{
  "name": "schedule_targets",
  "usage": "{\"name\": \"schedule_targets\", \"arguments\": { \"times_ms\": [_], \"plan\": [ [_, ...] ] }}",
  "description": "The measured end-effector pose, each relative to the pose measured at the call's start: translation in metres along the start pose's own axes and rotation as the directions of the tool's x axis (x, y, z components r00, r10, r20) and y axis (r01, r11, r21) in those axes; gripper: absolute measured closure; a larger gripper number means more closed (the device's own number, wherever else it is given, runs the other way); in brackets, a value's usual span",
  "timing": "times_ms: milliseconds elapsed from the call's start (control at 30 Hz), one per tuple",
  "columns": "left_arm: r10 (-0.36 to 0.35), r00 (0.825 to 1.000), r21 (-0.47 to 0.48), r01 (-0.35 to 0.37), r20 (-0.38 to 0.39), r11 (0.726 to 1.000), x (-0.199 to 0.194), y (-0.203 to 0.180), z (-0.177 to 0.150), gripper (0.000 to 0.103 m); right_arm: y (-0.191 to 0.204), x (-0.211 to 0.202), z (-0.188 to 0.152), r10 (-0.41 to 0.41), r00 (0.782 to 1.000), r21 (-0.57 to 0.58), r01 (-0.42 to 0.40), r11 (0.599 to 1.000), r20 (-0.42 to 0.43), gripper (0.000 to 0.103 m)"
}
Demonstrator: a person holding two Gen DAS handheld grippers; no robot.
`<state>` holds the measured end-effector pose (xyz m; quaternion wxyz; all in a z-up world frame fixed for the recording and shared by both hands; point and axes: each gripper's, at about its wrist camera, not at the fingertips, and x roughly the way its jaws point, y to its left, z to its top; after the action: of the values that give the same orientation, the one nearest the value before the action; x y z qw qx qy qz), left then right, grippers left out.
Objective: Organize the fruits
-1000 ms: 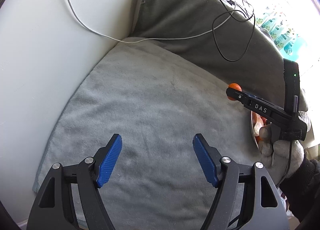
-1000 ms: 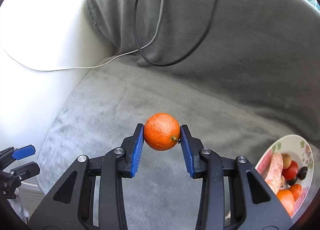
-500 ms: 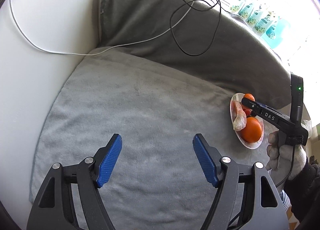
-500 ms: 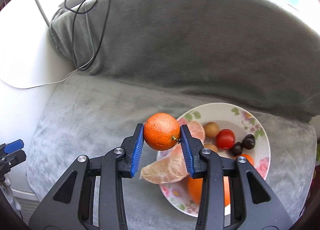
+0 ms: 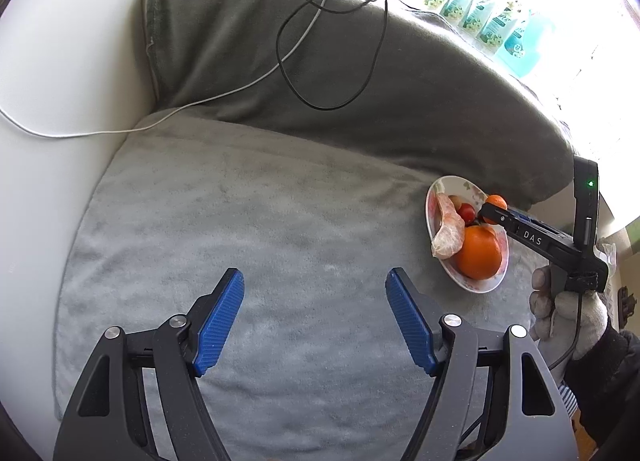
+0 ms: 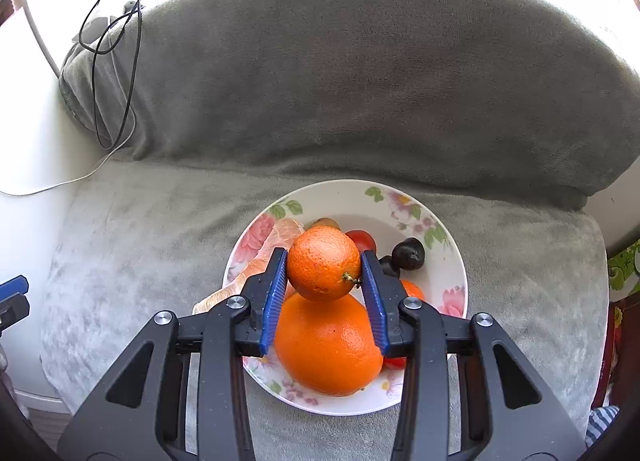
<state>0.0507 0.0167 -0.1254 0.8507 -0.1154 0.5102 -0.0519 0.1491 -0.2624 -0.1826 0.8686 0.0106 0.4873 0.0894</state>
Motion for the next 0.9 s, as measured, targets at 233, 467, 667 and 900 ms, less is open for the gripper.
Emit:
{"name": "schedule_targets", "arguments": {
  "times_ms": [233,467,667,900],
  "plan": [
    [-0.021,1.000,0.033,0.020,0.001,0.999,-0.001,-0.015,0.002,0.029,-0.004,-0.014,-0.006,0.006,1.000,0.014,-0.006,1.000,0.028,0.041],
    [-0.042,0.999,0.079,0.041,0.011,0.996,-0.004,-0.034,0.004,0.029,-0.007,-0.039,-0.015,-0.006,0.999,0.022,0.005,1.000,0.046,0.041],
    [-0.076,0.996,0.138,0.069,0.047,0.988,-0.008,-0.057,0.009,0.029,-0.005,-0.065,-0.026,-0.078,0.996,0.014,0.077,0.997,0.052,0.031],
    [-0.130,0.989,0.206,0.113,0.071,0.972,-0.010,-0.084,0.016,0.029,-0.004,-0.103,-0.038,-0.138,0.987,0.047,0.135,0.990,0.078,0.017]
  ]
}}
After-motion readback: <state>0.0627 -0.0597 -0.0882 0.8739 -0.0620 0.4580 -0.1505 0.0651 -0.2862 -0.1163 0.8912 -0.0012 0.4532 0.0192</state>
